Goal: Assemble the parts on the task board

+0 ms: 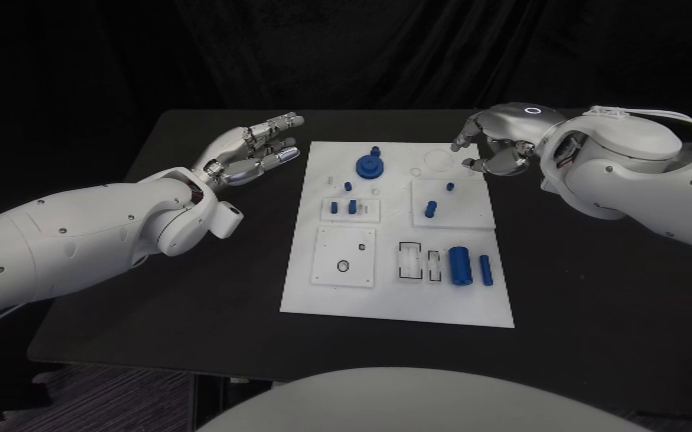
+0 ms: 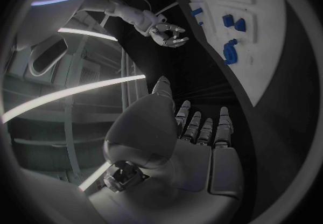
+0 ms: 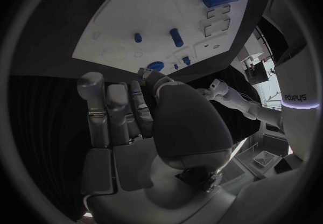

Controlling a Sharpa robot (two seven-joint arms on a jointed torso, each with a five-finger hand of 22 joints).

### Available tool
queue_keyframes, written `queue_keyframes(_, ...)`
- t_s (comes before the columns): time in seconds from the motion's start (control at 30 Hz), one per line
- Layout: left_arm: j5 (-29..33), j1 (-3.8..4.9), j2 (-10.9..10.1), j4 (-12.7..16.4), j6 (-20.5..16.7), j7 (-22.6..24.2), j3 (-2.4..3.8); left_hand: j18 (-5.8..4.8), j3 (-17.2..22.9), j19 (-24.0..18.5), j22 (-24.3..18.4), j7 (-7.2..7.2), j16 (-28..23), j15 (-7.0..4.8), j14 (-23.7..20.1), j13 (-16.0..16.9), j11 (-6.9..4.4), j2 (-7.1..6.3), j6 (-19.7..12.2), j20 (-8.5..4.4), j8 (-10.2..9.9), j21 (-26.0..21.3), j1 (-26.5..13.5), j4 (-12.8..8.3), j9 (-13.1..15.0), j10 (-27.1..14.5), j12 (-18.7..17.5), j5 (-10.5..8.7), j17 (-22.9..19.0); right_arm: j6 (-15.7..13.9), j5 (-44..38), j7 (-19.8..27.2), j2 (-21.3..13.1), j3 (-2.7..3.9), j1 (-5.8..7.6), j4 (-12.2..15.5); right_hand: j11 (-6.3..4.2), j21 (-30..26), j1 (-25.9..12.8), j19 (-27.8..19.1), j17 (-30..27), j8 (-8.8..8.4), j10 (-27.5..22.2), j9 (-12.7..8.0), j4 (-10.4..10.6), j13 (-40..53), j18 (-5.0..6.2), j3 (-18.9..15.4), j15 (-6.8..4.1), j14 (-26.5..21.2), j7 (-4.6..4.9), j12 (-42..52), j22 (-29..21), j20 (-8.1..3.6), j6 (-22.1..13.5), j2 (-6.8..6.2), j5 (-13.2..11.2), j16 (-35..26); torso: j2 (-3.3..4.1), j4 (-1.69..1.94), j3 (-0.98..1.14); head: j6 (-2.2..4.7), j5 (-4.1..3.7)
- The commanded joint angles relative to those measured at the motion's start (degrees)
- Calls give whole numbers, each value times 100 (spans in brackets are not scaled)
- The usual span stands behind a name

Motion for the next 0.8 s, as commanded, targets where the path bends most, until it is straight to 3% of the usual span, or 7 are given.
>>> queue_keyframes(0.03,1157,-75,-8,91,582,827,7,-40,-75,-231,-385,3,-33,-34,-31,-5,49,56,-72,31,-16,-48,133,16,-38,0,-40,83,-17,8,-355,4,28,5,-60,-79,1,217,-23,129,64,43,231,16,-81,-250,-27,36,0,105,66,-101,547,22,62,-10,305,168,-12,42,-41,-1,-88)
queue_keyframes(0.13,1247,-128,-14,148,626,877,7,-27,-91,-251,-414,1,-33,-24,-31,-6,60,86,-89,53,-18,-45,145,17,-43,-7,-52,133,-17,-20,-368,16,39,5,-102,-136,-3,351,-59,204,89,34,393,12,-136,-508,-45,103,-7,156,36,-240,607,20,86,-16,482,276,-7,77,-52,-1,-178)
queue_keyframes(0.23,1298,-161,-22,202,667,904,7,-15,-104,-268,-445,-18,-33,-9,-31,-6,72,103,-116,76,-21,-44,168,14,-48,-10,-56,177,-17,-43,-376,7,40,5,-155,-184,-7,448,-146,254,98,18,513,2,-144,-699,-61,101,-8,188,19,-327,637,21,74,-30,377,353,-13,86,-59,-1,-259)
queue_keyframes(0.3,1315,-172,-23,220,686,907,7,-3,-118,-273,-456,-45,-33,5,-31,-5,125,114,-137,103,-22,-39,198,9,-51,-6,-53,201,-17,-60,-378,-1,45,5,-192,-212,-15,445,-180,254,86,20,573,1,-138,-735,-60,87,-13,187,9,-321,636,21,77,-33,298,360,-5,86,-66,-1,-280)
queue_keyframes(0.4,1328,-181,-23,236,712,903,7,15,-124,-270,-466,-57,-33,34,-31,-2,191,120,-155,157,-23,-32,292,-5,-52,7,-34,250,-17,-73,-380,-4,64,5,-248,-254,-41,477,-273,273,81,36,704,12,-102,-792,-65,32,-27,198,-27,-274,642,13,115,-29,66,400,-11,83,-58,-1,-296)
queue_keyframes(0.63,1339,-189,-28,270,763,894,7,29,-138,-253,-463,-75,-33,103,-31,-1,246,137,-182,245,-24,-21,375,-4,-54,13,-26,304,-17,-49,-381,18,120,5,-380,-341,-73,577,-279,328,114,33,831,21,-113,-814,-81,26,-52,236,-49,-210,667,-6,120,-20,54,468,-8,92,-69,-1,-341)
queue_keyframes(0.8,1342,-191,-24,274,783,896,7,33,-142,-248,-465,-84,-33,116,-31,-2,257,141,-203,263,-27,-18,388,-4,-57,12,-28,318,-17,-49,-381,29,173,5,-468,-423,-79,595,-293,340,117,28,856,22,-111,-826,-84,17,-58,245,-52,-200,671,-12,111,-28,29,482,-15,79,-62,-1,-367)
